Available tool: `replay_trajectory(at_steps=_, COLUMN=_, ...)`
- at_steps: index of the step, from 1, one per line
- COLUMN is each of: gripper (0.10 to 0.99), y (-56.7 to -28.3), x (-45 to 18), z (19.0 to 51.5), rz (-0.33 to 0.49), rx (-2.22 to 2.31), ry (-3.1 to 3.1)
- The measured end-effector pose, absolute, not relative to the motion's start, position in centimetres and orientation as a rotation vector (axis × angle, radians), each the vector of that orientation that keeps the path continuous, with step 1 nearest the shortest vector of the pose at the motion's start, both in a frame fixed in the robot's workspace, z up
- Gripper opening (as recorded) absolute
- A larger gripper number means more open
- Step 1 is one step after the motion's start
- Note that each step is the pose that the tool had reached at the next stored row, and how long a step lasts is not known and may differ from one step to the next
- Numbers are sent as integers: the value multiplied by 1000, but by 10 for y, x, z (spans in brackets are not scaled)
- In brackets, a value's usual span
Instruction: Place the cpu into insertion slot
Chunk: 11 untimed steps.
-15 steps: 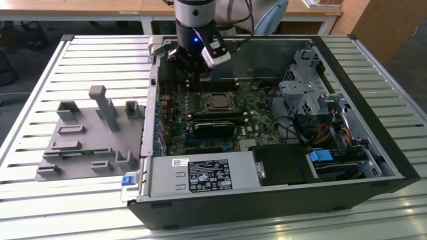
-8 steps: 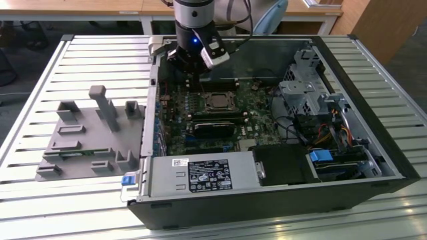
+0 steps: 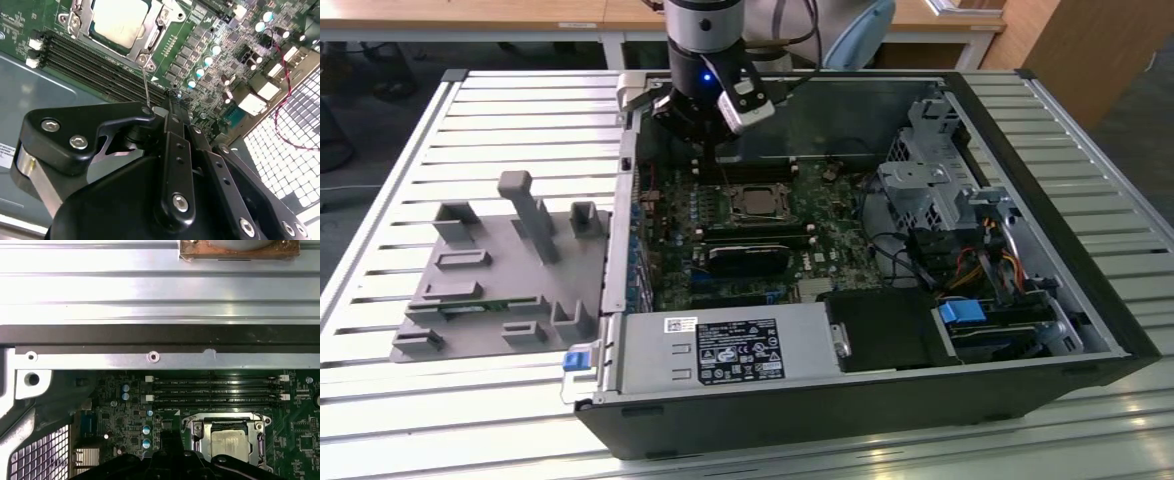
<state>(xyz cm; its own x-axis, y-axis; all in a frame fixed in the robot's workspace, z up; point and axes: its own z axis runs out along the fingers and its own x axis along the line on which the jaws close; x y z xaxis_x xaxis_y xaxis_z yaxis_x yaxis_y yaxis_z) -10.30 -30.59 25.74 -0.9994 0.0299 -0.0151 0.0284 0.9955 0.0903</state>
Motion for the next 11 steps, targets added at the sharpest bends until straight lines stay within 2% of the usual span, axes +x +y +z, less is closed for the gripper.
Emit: replay_trajectory(at_steps=11, gripper=106, y=-301, x=-100, z=256, rz=141, rx=45, ry=3122)
